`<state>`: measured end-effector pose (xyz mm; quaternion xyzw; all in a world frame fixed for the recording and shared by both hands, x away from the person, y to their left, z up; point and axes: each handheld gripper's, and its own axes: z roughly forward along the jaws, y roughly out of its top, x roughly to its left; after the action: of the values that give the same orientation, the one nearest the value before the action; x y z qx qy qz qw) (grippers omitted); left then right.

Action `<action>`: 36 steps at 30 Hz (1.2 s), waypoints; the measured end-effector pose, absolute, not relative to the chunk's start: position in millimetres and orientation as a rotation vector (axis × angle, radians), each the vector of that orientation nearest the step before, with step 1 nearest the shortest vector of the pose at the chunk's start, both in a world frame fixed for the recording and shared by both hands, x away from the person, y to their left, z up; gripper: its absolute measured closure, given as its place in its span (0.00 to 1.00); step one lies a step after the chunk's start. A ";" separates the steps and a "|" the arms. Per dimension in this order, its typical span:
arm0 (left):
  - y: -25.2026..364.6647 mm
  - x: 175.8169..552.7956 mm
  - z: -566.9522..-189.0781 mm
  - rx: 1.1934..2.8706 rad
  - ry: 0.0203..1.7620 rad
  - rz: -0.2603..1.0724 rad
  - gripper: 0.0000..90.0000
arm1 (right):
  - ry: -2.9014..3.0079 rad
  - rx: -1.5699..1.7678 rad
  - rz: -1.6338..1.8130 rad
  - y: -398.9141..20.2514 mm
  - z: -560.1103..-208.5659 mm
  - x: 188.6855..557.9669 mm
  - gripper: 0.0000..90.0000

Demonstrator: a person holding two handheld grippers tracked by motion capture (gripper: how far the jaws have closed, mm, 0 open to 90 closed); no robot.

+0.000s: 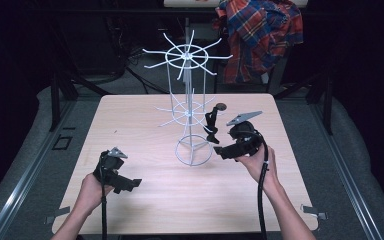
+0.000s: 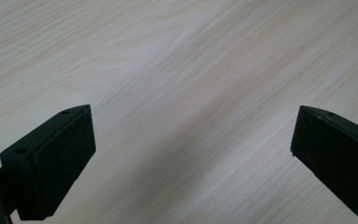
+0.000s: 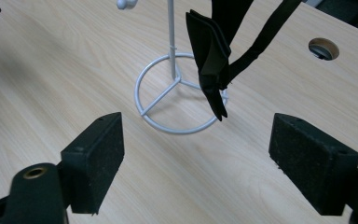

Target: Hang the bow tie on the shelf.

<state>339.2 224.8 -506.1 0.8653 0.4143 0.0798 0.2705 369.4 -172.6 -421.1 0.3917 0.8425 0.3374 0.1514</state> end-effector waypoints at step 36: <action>224.8 338.8 -506.0 2.326 1.121 0.219 0.00 | 2.473 1.153 0.789 -220.9 -440.1 316.2 0.12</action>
<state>338.8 224.8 -506.0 0.8639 0.4163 0.0813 0.2717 316.2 -220.9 -440.1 0.4014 0.8607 0.2748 0.1501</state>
